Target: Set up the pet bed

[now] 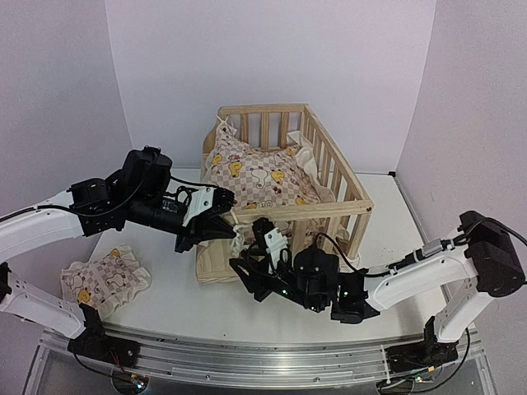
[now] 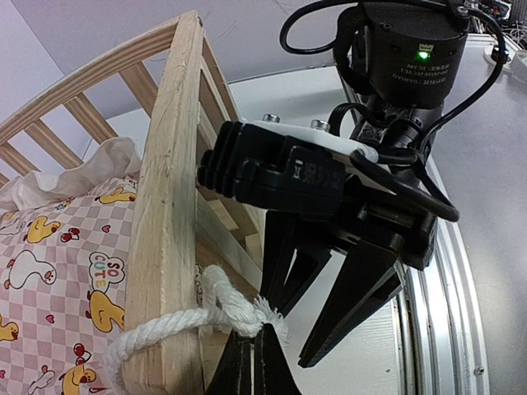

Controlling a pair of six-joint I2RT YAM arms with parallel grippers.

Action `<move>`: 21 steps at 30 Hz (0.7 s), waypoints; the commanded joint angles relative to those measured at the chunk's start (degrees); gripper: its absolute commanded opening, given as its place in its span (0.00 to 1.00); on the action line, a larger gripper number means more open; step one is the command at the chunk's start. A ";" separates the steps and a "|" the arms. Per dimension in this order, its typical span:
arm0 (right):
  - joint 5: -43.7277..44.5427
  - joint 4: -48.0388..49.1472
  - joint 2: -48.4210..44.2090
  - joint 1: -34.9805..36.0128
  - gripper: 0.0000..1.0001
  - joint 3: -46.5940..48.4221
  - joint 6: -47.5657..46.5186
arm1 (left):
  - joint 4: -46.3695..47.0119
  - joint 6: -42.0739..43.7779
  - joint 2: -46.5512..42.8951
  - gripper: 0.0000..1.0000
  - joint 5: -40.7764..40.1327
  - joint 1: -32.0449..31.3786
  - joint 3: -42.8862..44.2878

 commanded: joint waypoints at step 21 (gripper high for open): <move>3.75 6.22 -2.35 -1.69 0.00 -2.90 3.81 | -1.28 2.46 -1.66 0.00 0.33 0.40 6.63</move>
